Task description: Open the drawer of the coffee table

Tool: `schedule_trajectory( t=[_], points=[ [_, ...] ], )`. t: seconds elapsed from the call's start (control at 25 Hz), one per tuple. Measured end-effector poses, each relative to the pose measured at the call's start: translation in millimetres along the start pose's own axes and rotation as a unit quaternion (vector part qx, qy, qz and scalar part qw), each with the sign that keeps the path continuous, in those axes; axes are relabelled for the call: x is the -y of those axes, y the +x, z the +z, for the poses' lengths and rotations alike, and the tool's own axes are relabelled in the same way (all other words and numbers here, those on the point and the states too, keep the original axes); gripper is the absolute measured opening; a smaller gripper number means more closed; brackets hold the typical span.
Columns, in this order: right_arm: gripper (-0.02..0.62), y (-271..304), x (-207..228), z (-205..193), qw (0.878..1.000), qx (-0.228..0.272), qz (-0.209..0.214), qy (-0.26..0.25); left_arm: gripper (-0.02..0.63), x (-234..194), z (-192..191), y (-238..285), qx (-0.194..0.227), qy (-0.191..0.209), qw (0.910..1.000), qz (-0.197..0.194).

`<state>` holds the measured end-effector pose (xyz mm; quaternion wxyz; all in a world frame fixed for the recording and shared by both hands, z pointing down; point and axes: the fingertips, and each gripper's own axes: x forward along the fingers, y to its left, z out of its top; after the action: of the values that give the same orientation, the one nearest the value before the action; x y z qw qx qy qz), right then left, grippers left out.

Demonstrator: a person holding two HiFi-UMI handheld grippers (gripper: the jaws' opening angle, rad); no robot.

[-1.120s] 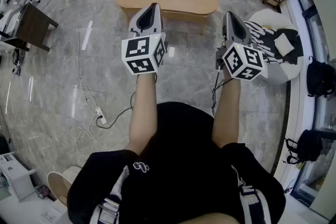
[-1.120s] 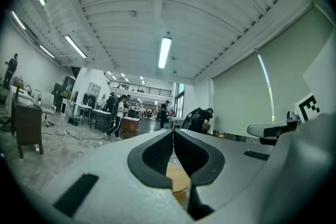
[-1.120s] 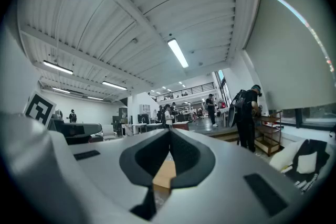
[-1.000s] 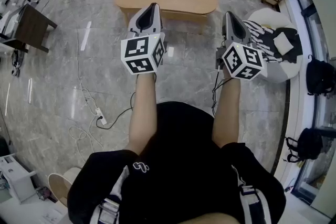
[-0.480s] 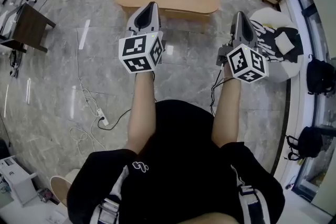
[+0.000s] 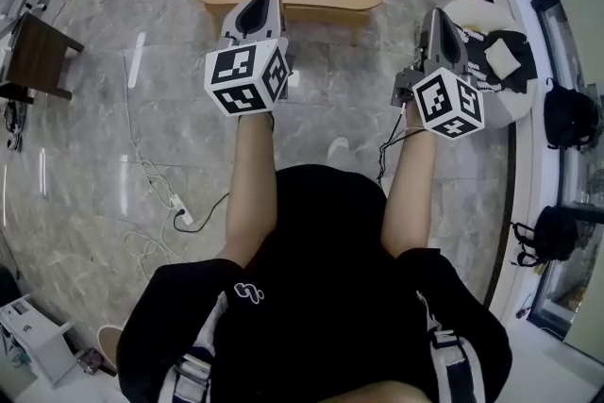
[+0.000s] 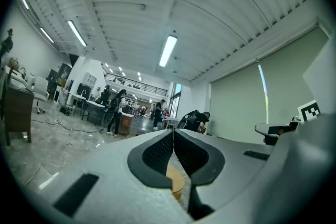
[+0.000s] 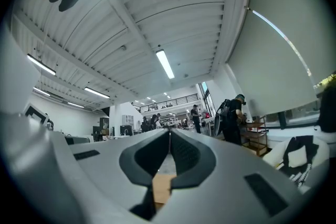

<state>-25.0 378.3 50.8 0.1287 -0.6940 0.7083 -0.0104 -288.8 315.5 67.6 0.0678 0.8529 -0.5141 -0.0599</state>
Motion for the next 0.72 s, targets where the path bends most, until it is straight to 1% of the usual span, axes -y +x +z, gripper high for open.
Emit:
schedule_trajectory(
  t=[0.2, 0.44, 0.6, 0.72],
  points=[
    [0.012, 14, 0, 2, 1.0, 0.002, 0.005, -0.007, 0.011, -6, 1, 11, 0.006, -0.005, 1.0, 0.0],
    [0.012, 47, -2, 1, 0.999, 0.015, 0.027, -0.008, 0.011, -24, 5, 31, 0.02, -0.004, 0.9997, 0.013],
    [0.012, 76, -7, -9, 0.999, 0.021, 0.042, -0.006, 0.011, -45, 5, 50, 0.028, 0.0, 0.9993, 0.025],
    [0.012, 101, 0, -18, 0.999, 0.024, 0.047, -0.006, 0.011, -57, 4, 75, 0.034, 0.002, 0.9989, 0.033]
  ],
)
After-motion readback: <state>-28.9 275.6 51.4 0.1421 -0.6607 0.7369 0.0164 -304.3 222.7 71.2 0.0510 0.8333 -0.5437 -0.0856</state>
